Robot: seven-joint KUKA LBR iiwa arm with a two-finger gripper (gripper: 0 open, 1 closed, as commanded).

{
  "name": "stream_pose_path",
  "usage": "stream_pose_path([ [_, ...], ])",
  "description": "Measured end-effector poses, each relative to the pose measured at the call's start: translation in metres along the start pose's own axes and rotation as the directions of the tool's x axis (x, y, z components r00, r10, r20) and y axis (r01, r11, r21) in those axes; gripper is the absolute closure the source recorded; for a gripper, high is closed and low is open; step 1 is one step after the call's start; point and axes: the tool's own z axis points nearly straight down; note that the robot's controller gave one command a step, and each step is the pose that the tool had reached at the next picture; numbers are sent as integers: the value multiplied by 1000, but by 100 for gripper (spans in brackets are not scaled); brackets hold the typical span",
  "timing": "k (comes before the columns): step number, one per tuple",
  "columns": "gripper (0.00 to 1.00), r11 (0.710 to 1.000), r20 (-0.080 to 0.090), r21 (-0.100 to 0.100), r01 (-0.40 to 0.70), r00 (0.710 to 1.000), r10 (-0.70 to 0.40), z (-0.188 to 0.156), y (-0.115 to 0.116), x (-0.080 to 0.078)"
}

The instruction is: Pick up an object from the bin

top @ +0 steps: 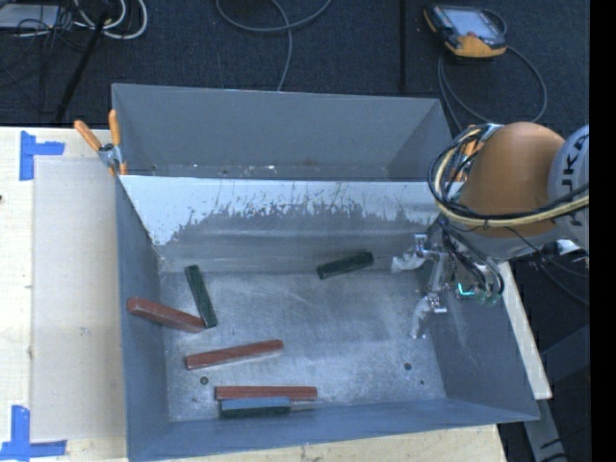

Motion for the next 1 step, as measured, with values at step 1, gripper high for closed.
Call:
stream_pose_path([
  [1,0,1000,7,1,2,1000,-2,-4,0,-2],
])
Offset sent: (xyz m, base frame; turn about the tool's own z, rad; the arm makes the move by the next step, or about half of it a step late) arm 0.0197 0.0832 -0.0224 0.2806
